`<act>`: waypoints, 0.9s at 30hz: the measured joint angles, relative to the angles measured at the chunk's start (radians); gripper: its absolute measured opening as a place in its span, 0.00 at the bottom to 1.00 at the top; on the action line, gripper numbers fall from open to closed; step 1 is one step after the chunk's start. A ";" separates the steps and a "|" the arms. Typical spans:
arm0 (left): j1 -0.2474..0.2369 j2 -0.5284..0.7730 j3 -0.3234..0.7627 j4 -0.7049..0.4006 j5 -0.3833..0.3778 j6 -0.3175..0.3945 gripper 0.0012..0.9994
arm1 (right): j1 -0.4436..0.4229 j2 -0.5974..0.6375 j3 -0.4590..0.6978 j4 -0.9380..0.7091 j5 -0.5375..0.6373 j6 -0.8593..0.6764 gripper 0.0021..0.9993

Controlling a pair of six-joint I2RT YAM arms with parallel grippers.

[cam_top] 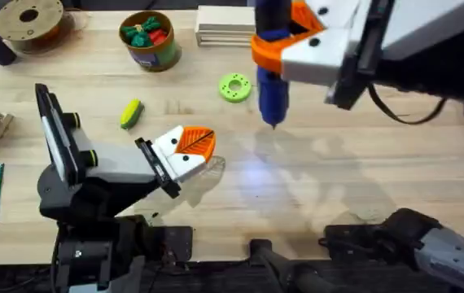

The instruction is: Pick up the gripper from the table and insert it into the empty holder that is missing its gripper. Then pick up a screw, insert it into the mounting hole, and use the screwdriver to tighten it. Finally, clean up the table by picking up the vegetable and placing it into the bucket.

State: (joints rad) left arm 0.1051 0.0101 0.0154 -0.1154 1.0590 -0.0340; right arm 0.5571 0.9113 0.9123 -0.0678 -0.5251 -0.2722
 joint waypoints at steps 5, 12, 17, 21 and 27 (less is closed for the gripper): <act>0.000 0.000 0.000 0.000 0.000 0.000 0.00 | 0.041 0.064 -0.001 0.117 0.000 -0.010 0.01; 0.000 0.000 0.000 0.000 0.000 0.000 0.00 | 0.083 0.126 -0.004 0.298 -0.003 -0.011 0.01; 0.000 0.000 0.000 0.000 0.000 0.000 0.00 | 0.105 0.149 -0.006 0.463 -0.004 0.034 0.01; 0.000 0.000 0.000 0.000 0.000 0.000 0.00 | 0.130 0.177 -0.006 0.560 -0.005 0.109 0.01; 0.000 0.000 0.000 0.000 0.000 0.000 0.00 | 0.194 0.221 -0.006 0.591 -0.015 0.199 0.01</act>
State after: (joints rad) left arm 0.1051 0.0101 0.0154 -0.1154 1.0592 -0.0338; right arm 0.7513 1.1322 0.9058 0.5228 -0.5398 -0.0734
